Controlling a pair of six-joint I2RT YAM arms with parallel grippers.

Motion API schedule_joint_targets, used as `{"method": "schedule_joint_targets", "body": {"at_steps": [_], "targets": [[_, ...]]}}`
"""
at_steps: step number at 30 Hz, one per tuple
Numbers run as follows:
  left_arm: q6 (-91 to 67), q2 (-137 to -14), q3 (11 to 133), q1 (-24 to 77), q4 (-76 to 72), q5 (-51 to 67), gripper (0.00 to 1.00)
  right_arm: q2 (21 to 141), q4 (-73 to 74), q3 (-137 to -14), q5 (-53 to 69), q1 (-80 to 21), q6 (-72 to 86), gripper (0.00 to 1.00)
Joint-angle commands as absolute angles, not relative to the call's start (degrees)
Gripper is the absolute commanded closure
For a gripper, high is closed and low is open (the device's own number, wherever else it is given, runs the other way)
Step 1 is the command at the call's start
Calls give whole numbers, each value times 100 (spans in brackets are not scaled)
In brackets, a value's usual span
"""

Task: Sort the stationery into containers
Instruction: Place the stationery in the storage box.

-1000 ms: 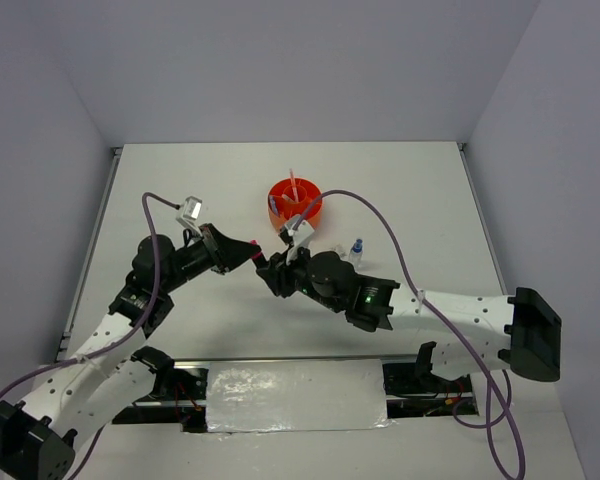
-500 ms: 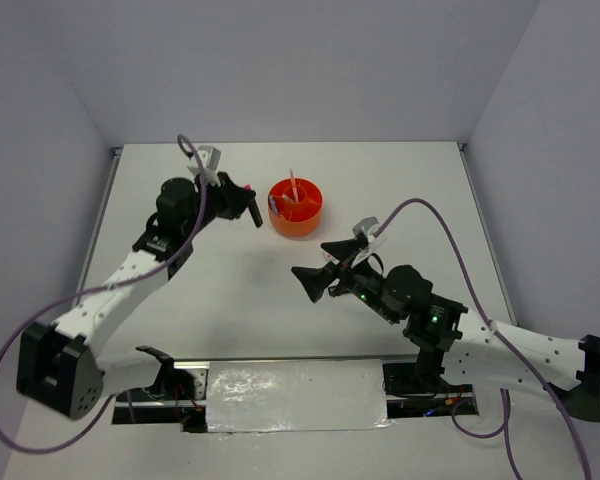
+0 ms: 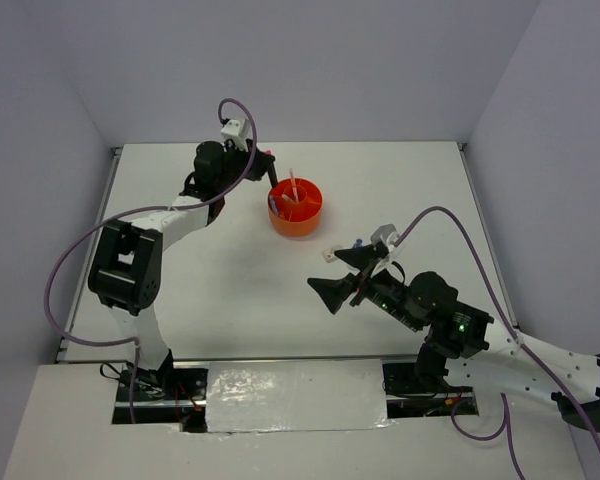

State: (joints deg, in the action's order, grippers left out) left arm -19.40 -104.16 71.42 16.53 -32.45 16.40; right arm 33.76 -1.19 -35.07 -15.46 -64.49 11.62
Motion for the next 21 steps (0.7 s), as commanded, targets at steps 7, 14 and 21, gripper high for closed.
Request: {"method": "schedule_joint_targets", "body": {"at_steps": [7, 14, 21], "targets": [[-2109, -10942, 7181, 1608, -4895, 2224, 86, 3269, 193, -3639, -1380, -6442, 835, 0], [-2136, -11399, 7234, 1608, -5062, 2145, 61, 3357, 176, -3700, -1362, -6442, 712, 0], [-2162, -11163, 6830, 1600, -5194, 1593, 23, 3507, 18, -3604, -1625, -6434, 782, 0]]}}
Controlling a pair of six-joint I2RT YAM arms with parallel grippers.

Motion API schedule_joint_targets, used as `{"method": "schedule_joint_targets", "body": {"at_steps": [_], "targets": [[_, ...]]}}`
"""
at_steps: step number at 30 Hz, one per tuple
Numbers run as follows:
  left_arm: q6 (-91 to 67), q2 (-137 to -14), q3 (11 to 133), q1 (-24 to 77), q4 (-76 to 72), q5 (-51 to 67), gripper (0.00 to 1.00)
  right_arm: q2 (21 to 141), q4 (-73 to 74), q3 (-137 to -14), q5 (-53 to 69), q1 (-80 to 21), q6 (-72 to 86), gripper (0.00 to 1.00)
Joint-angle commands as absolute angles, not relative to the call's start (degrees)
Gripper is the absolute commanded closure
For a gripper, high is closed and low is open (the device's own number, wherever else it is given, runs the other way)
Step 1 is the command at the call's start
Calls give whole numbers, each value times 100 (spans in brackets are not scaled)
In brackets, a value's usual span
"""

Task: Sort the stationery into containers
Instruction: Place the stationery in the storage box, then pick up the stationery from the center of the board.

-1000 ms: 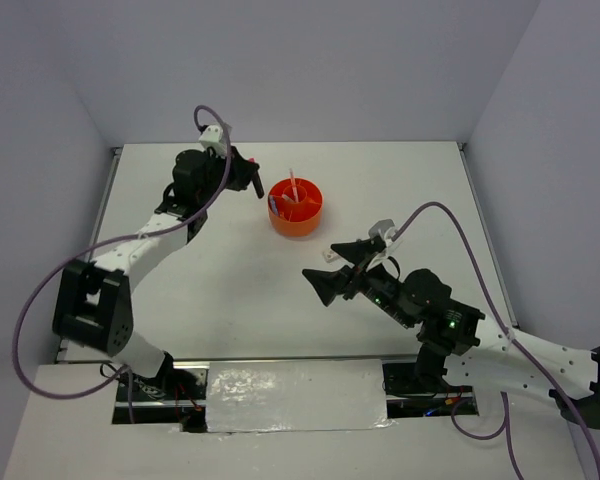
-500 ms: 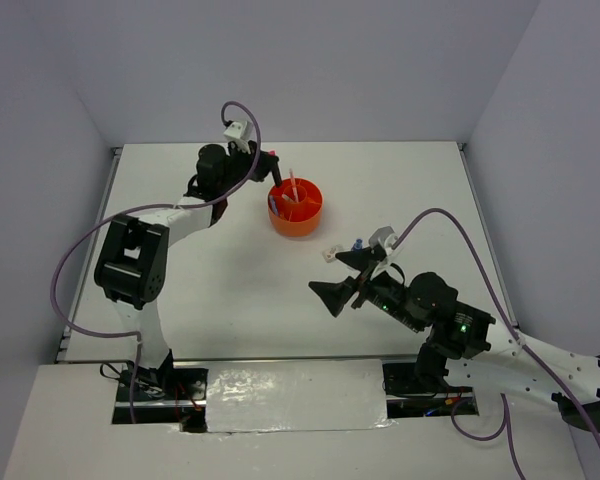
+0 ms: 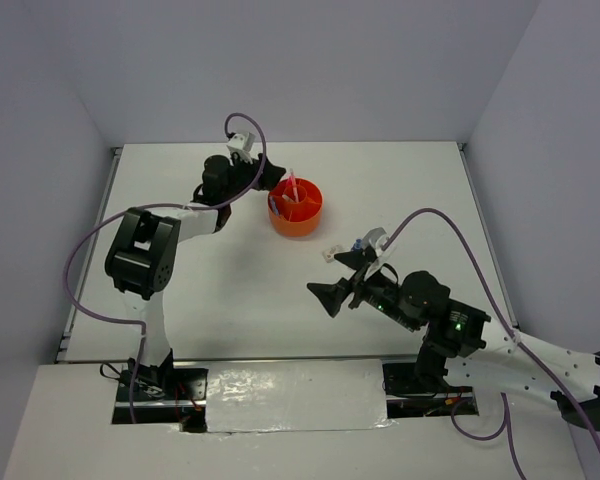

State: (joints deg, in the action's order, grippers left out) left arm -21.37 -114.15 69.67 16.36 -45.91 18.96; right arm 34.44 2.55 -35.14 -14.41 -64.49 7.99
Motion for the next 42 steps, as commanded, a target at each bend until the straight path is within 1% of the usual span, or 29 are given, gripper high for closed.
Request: {"method": "schedule_joint_targets", "body": {"at_steps": [1, 4, 5, 6, 7, 9, 10, 11, 12, 13, 14, 15, 16, 17, 19, 22, 24, 26, 27, 30, 31, 32, 34, 37, 38, 40, 42], "targets": [[-2162, -10971, 6699, 1600, -5203, 1521, 1, 3550, 18, -3595, -1687, -6434, 834, 0], [-2232, -10478, 6514, 1600, -5037, 1267, 1, 3770, 44, -3638, -2231, -6416, 1255, 0], [-2363, -10320, 6469, 1600, -4923, 1153, 1, 3971, 105, -3673, -2424, -6373, 1631, 0], [-2434, -10136, 6425, 1608, -4783, 1021, 1, 4103, 349, -3761, -2913, -6346, 1878, 0], [-2513, -9725, 6303, 1600, -4451, 767, 1, 4366, 517, -3805, -3170, -6302, 2499, 0], [-2733, -8970, 6127, 1600, -3993, 302, 0, 4613, 1095, -3928, -3706, -6153, 3187, 0], [-2864, -8730, 6074, 1608, -3399, 160, 1, 4797, 1290, -3946, -3796, -6109, 3834, 0], [-2909, -8467, 6047, 1626, -3018, 45, 1, 4851, 1405, -3938, -3840, -6047, 4076, 0], [-2961, -7942, 6029, 1626, -2597, -8, 1, 4904, 1502, -3850, -3841, -5942, 4296, 0], [-3032, -7702, 5986, 1643, -2184, -400, 1, 4965, 1564, -3815, -3797, -5889, 4759, 0], [-3102, -7430, 5933, 1678, -1414, -552, 1, 5001, 1660, -3780, -3814, -5828, 5051, 0], [-3198, -6940, 5802, 1679, -1041, -667, 1, 5044, 1957, -3762, -3858, -5766, 5350, 0], [-3321, -6708, 5731, 1679, -724, -685, 1, 5141, 2125, -3762, -3998, -5757, 5962, 0], [-3366, -6480, 5661, 1696, -164, -677, 1, 5211, 2292, -3753, -4051, -5731, 6264, 0], [-3384, -5864, 5432, 1757, 349, -642, 1, 5456, 2566, -3718, -4183, -5669, 6721, 0], [-3288, -5152, 5247, 1845, 1220, -528, 1, 5974, 2645, -3744, -4009, -5407, 6847, 0], [-3252, -4704, 5195, 1960, 1817, -361, 1, 6387, 3101, -3893, -3982, -5265, 7318, 0], [-3226, -4292, 5151, 2048, 2300, -134, 1, 6556, 3592, -3946, -4051, -5124, 7706, 0], [-3104, -4167, 5150, 2074, 2433, -71, 1, 6661, 3743, -3938, -4121, -5115, 8239, 0], [-2832, -3754, 5133, 2092, 2872, -280, 1, 6820, 3894, -3815, -4184, -5124, 8927, 0], [-2760, -3701, 5107, 2092, 2935, -368, 1, 6820, 3911, -3797, -4210, -5115, 8930, 0], [-2699, -3613, 5046, 2092, 2979, -500, 1, 7047, 4007, -3823, -4288, -5124, 9382, 0], [-2654, -3612, 4992, 2092, 3050, -510, 1, 7276, 4200, -3946, -4385, -5124, 9632, 0], [-2628, -3709, 4922, 2092, 2997, -168, 1, 7882, 4665, -4541, -4605, -5115, 9878, 0], [-2619, -3735, 4922, 2092, 2997, -123, 1, 8223, 5093, -4683, -4658, -5124, 10175, 0], [-2610, -3709, 4904, 2092, 2997, -88, 1, 8506, 5543, -4982, -4807, -5115, 10388, 0], [-2593, -3657, 4878, 2092, 2988, -79, 1, 8753, 5651, -5088, -4895, -5124, 10485, 0]]}}
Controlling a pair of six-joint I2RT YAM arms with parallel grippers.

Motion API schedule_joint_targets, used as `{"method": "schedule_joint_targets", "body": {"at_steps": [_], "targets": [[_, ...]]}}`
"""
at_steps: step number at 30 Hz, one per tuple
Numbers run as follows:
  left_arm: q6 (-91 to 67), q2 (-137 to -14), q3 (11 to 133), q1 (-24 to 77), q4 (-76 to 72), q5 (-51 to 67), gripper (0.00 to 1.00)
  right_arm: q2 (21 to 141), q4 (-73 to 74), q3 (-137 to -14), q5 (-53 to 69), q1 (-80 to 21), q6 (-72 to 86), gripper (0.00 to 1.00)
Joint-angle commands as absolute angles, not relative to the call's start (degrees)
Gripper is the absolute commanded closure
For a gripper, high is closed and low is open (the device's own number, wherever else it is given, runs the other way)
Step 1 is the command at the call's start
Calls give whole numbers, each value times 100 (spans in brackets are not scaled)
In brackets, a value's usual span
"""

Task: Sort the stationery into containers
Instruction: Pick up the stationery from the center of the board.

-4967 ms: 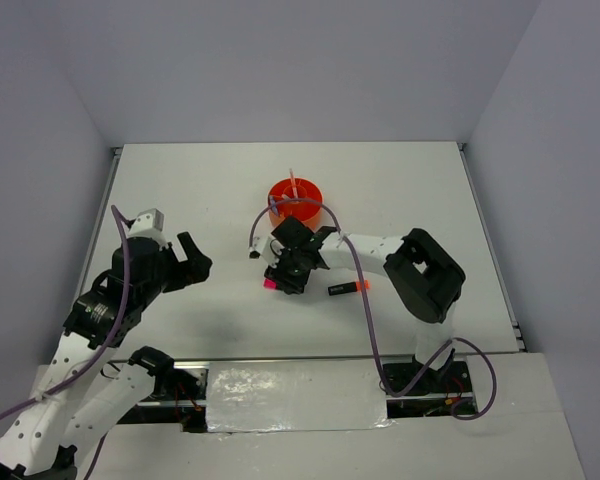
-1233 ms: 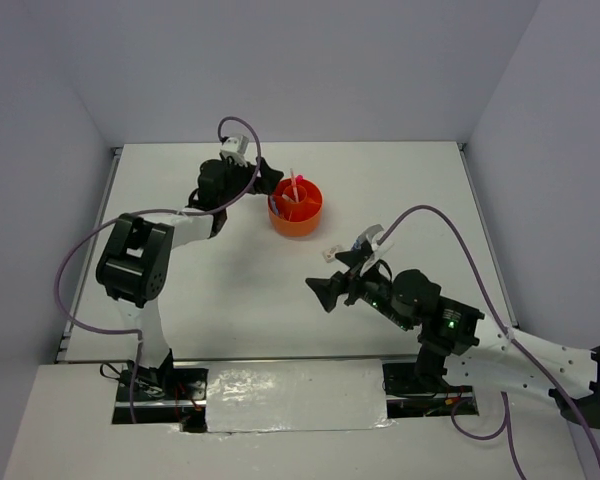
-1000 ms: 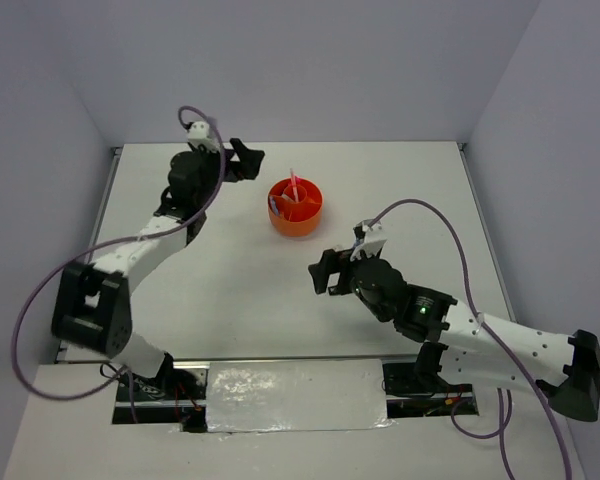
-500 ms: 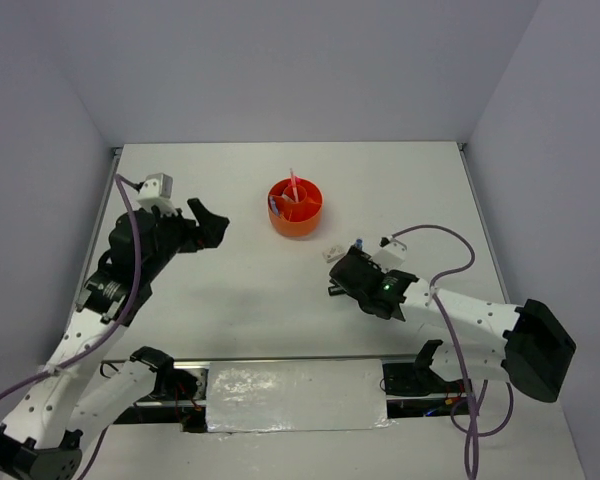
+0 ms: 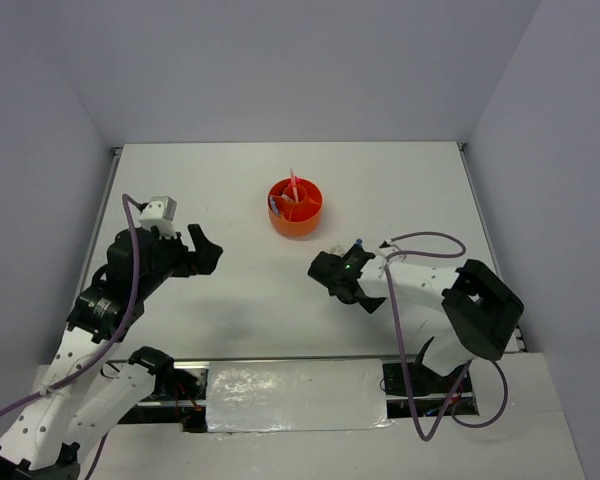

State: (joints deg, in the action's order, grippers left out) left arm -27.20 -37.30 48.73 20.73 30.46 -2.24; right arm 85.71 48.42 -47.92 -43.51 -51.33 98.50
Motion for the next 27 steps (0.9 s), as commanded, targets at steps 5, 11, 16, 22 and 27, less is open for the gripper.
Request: {"method": "schedule_joint_targets", "body": {"at_steps": [5, 11, 16, 22, 27], "targets": [[-2584, -3559, 4834, 2092, 2953, -44, 1, 8947, 5292, -5106, -4825, -5115, 10161, 2], [-2575, -3577, 4843, 2083, 2936, 35, 1, 9342, 5115, -5273, -4676, -5273, 10011, 4], [-2549, -3516, 4816, 2083, 2918, 97, 1, 9545, 4590, -5282, -4570, -5265, 9669, 11], [-2531, -3498, 4808, 2083, 2900, 176, 1, 9659, 4351, -5317, -4465, -5413, 9554, 26], [-2531, -3454, 4816, 2074, 2883, 211, 1, 10009, 4062, -5405, -4194, -5581, 9484, 33]]}}
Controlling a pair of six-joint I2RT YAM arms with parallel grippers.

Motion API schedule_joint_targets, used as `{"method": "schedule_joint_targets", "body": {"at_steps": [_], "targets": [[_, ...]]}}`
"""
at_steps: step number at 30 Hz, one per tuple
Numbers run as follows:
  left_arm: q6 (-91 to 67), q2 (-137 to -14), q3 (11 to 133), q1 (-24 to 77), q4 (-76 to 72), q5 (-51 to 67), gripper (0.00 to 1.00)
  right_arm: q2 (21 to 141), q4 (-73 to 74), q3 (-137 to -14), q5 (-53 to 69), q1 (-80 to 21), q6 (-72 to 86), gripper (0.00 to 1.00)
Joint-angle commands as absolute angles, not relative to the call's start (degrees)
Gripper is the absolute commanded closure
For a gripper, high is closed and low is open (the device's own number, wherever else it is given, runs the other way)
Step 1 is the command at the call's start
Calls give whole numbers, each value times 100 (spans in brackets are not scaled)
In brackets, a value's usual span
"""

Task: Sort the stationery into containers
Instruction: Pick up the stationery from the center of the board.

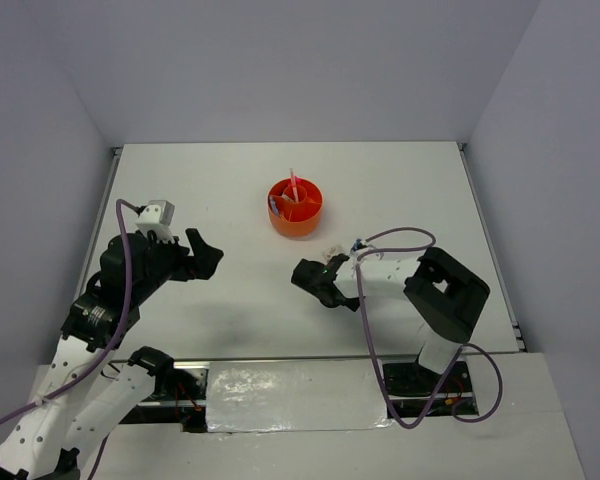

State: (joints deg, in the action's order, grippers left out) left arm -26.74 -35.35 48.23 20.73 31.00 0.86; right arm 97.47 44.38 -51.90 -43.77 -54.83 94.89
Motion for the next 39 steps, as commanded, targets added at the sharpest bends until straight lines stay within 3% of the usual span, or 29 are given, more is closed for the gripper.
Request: {"method": "schedule_joint_targets", "body": {"at_steps": [1, 15, 21, 24, 27, 30, 32, 34, 36, 39], "targets": [[-2523, -3454, 4808, 2074, 2883, 202, 1, 10072, 3991, -5414, -4123, -5572, 9440, 36], [-2505, -3419, 4816, 2039, 2883, 229, 1, 10003, 3832, -4992, -3885, -6108, 10055, 63], [-2496, -3463, 4808, 2030, 2883, 255, 1, 9791, 3367, -4878, -3920, -6328, 9722, 89], [-2496, -3472, 4799, 2030, 2839, 369, 1, 9511, 3077, -4852, -4419, -6705, 9309, 100], [-2487, -3472, 4790, 2030, 2717, 676, 1, 9194, 3269, -5035, -5403, -7399, 9011, 100], [-2706, -3515, 4746, 2039, 2549, 1150, 1, 8808, 2211, -5142, -5826, -7856, 7056, 100], [-3056, -3551, 4702, 2039, 2313, 1422, 1, 8283, -141, -4617, -5609, -8128, 4421, 100], [-3330, -3560, 4597, 2039, 1866, 1914, 1, 7590, -2526, -3712, -4294, -8191, 2612, 100], [-3717, -3551, 4492, 2039, 1357, 2388, 1, 7105, -3180, -3271, -3432, -8200, 2067, 100], [-4252, -3533, 4343, 2083, 723, 2976, 1, 6944, -2709, -3697, -3288, -8200, 1654, 100]]}}
